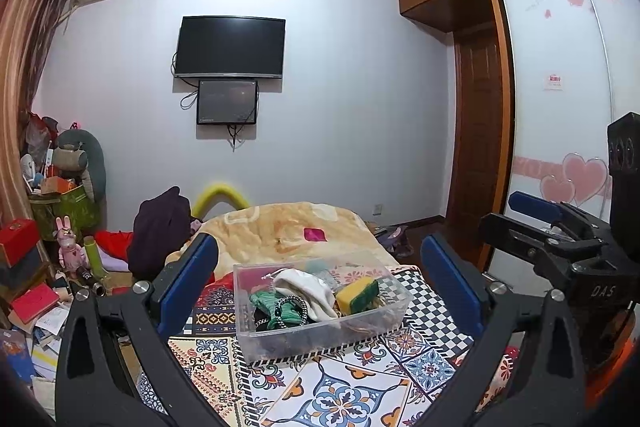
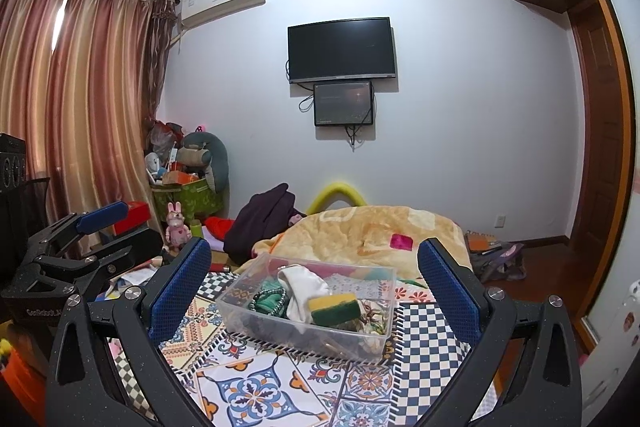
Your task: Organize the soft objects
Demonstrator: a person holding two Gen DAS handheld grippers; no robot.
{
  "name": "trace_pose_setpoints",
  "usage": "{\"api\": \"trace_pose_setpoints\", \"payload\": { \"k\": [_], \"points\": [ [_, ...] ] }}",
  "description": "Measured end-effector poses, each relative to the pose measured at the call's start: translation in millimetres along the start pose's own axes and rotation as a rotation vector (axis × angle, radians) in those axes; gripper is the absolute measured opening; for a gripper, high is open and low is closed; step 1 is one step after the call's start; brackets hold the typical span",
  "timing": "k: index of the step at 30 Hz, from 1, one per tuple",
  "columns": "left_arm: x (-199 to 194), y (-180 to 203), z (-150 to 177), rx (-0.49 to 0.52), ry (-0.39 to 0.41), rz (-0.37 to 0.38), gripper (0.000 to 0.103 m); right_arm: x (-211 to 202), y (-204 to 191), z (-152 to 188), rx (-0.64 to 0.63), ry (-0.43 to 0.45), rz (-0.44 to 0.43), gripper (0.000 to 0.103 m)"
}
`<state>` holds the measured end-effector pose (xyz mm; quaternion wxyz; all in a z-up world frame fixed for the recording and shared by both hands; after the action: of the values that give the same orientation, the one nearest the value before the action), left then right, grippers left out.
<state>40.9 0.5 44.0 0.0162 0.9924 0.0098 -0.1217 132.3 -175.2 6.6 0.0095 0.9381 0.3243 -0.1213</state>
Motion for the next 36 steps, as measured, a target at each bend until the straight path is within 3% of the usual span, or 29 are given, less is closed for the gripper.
{"api": "trace_pose_setpoints", "payload": {
  "k": [36],
  "points": [
    [1.5,-1.6,-2.0,-0.015,-0.016,0.005,0.103,-6.0,1.9,-0.2,0.000,0.013,0.015,0.103]
  ]
}}
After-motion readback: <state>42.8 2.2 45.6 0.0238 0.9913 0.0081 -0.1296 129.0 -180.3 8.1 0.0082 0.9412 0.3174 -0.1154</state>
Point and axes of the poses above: each gripper's, at about its wrist camera, not at the fingertips, and x roughly the way its jaws point, y to its right, z to its underside, the point moved 4 cm from there along x, roughly the way its jaws point, and after that the axes turned 4 degrees about -y, right-handed, at the moved point
